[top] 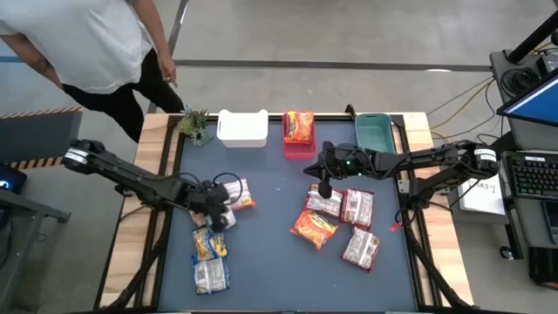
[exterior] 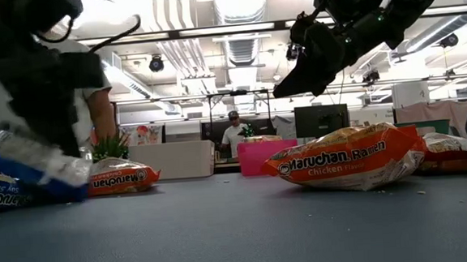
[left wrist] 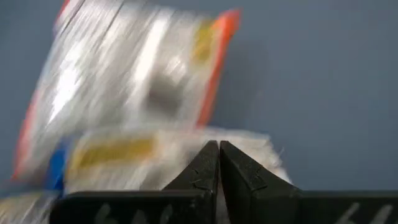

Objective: Sort Maruchan noodles
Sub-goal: Put the top right blue noodle pack into the green bin

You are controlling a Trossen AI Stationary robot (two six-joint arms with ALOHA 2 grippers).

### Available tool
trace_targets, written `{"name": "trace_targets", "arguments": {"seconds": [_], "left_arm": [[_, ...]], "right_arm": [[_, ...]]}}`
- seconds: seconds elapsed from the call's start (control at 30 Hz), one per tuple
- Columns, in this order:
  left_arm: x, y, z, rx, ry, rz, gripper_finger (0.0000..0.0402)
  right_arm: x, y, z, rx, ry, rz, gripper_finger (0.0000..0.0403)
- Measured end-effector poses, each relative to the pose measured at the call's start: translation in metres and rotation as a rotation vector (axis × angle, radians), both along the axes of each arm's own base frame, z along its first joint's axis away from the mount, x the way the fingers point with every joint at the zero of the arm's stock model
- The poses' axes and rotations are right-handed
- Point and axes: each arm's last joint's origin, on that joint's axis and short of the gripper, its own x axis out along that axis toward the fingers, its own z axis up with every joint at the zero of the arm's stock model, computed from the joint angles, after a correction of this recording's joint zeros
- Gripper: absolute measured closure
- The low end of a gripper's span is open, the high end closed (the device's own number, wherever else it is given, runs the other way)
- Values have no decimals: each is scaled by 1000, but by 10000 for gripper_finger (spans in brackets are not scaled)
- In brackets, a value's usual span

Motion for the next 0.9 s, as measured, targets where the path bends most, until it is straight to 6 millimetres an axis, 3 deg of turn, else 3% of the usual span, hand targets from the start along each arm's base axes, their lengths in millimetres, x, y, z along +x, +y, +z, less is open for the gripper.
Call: {"name": "trace_targets", "arguments": {"seconds": [0.13, 0.23, 0.4, 0.57, 0.73, 0.9], "left_arm": [[20, -6, 11, 16, -137, -94, 402], [20, -7, 24, 23, -75, -113, 402], [6, -7, 49, 12, 58, -65, 402], [-22, -9, 63, -126, 241, 39, 394], [-37, -11, 64, -162, 280, 52, 341], [-45, -14, 49, -50, 303, -12, 262]], "right_arm": [[0, 0, 0, 0, 0, 0, 394], [0, 0, 0, 0, 1, 0, 394], [0, 0, 0, -1, 1, 1, 394], [-1, 0, -2, 2, 8, 0, 394], [-2, 0, -4, 4, 14, 0, 394], [-3, 1, -6, 13, 18, -4, 394]]}}
